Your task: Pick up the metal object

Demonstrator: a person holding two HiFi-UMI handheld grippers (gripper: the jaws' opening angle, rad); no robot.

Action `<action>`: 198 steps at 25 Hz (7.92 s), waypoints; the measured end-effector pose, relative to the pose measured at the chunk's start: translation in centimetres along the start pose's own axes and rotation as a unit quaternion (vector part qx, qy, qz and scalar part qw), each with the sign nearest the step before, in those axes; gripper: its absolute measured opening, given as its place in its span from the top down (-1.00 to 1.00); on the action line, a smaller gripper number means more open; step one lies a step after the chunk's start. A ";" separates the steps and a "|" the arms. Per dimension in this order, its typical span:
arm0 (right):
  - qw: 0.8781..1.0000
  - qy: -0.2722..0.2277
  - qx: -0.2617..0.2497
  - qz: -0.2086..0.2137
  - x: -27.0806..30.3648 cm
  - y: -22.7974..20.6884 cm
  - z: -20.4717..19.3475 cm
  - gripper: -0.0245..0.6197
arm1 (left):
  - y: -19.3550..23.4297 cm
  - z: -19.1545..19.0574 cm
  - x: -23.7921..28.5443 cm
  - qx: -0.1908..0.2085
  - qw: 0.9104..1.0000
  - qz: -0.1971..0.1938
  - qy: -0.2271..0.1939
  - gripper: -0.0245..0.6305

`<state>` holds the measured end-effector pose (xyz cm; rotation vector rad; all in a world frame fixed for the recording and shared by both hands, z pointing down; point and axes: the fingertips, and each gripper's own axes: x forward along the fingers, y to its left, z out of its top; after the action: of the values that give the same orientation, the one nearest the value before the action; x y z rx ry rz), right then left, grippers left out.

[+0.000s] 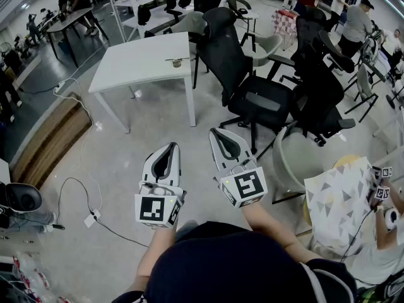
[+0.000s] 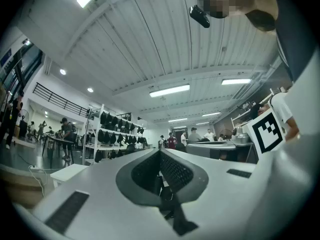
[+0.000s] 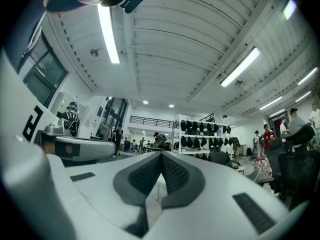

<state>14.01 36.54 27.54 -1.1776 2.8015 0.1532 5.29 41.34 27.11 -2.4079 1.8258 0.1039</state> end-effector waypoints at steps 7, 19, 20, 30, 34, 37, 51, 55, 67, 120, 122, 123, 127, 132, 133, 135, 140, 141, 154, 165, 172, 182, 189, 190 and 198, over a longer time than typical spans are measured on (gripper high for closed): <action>1.000 -0.002 0.020 0.004 -0.3 -0.2 -1.3 0.84 | -1.0 -1.7 0.2 -0.003 1.000 -0.013 0.014 0.85; 0.999 0.033 0.015 -0.005 11.0 -5.1 -7.0 0.84 | 9.0 -6.8 10.7 -0.011 1.000 -0.022 0.001 0.85; 0.999 0.036 0.011 -0.003 12.8 -5.6 -7.2 0.84 | 10.3 -7.0 12.2 -0.012 1.000 -0.026 -0.002 0.84; 0.998 0.053 0.007 -0.024 29.0 -10.2 -9.4 0.84 | 22.0 -10.1 24.2 -0.018 0.998 -0.052 0.022 0.57; 0.997 0.054 0.016 -0.044 32.6 -11.5 -10.7 0.84 | 24.9 -11.5 27.0 -0.018 0.998 -0.062 0.025 0.53; 0.997 0.058 0.018 -0.057 34.0 -12.4 -11.6 0.84 | 26.3 -12.3 28.8 -0.018 0.997 -0.068 0.026 0.52; 0.995 0.074 0.020 -0.070 41.3 -18.3 -15.2 0.84 | 30.2 -15.9 37.6 -0.002 0.996 -0.076 0.044 0.52; 0.996 0.071 0.022 -0.056 46.0 -20.6 -16.1 0.84 | 32.4 -17.2 41.7 0.016 0.996 -0.069 0.061 0.52; 0.994 0.104 0.027 -0.005 59.7 -29.9 -20.7 0.84 | 37.5 -23.0 56.5 0.032 0.990 -0.066 0.118 0.52; 0.962 0.237 0.095 -0.098 65.9 -36.6 -31.6 0.84 | 38.5 -49.7 66.2 0.445 0.700 -0.354 0.432 0.53; 0.962 0.237 0.094 -0.099 65.8 -36.7 -31.6 0.84 | 38.5 -49.6 66.3 0.451 0.694 -0.357 0.433 0.57; 0.962 0.237 0.093 -0.099 65.8 -36.8 -31.6 0.84 | 38.6 -49.6 66.3 0.457 0.690 -0.358 0.431 0.62; 0.963 0.234 0.090 -0.095 66.1 -36.8 -31.3 0.84 | 39.0 -48.9 66.7 0.483 0.688 -0.348 0.416 0.76; 0.966 0.227 0.082 -0.087 66.6 -36.9 -30.8 0.84 | 39.3 -47.0 67.8 0.476 0.711 -0.331 0.397 0.85; 0.967 0.226 0.080 -0.085 66.6 -36.9 -30.7 0.84 | 39.4 -46.5 67.9 0.476 0.718 -0.324 0.390 0.85; 0.969 0.222 0.076 -0.081 66.8 -36.9 -30.4 0.84 | 39.8 -45.4 68.1 0.476 0.732 -0.307 0.379 0.85; 0.973 0.211 0.063 -0.069 67.7 -37.2 -29.3 0.84 | 40.6 -39.9 69.4 0.426 0.804 -0.239 0.339 0.85; 0.974 0.208 0.060 -0.066 68.0 -37.2 -29.1 0.84 | 40.9 -38.6 69.7 0.415 0.819 -0.222 0.329 0.85; 0.991 0.118 0.009 -0.058 72.5 -39.7 -21.4 0.84 | 45.0 -21.8 72.2 0.263 0.951 -0.046 0.157 0.85; 0.997 0.030 -0.024 -0.065 73.8 -41.1 -11.8 0.84 | 49.1 -11.9 73.8 0.028 0.999 0.015 0.024 0.85; 0.995 0.007 -0.044 -0.084 73.3 -41.7 -9.9 0.84 | 49.0 -10.4 73.6 0.040 0.999 0.024 0.008 0.85; 0.996 0.029 -0.024 -0.084 73.1 -41.7 -11.1 0.84 | 48.7 -10.7 73.4 0.042 0.999 0.020 0.012 0.85; 0.996 0.029 -0.024 -0.079 72.6 -41.7 -11.2 0.84 | 48.0 -10.7 73.3 0.042 0.999 0.020 0.010 0.85; 0.996 0.029 -0.024 -0.078 72.6 -41.7 -11.2 0.84 | 47.9 -10.6 73.3 0.042 0.999 0.020 0.010 0.85; 0.996 0.026 -0.026 -0.075 71.9 -42.3 -10.8 0.84 | 47.1 -10.3 73.2 0.043 0.999 0.022 0.007 0.85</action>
<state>-6.33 -45.07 26.63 -1.4181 2.7538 0.1872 -20.35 -42.46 25.68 -2.3183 1.8488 0.0114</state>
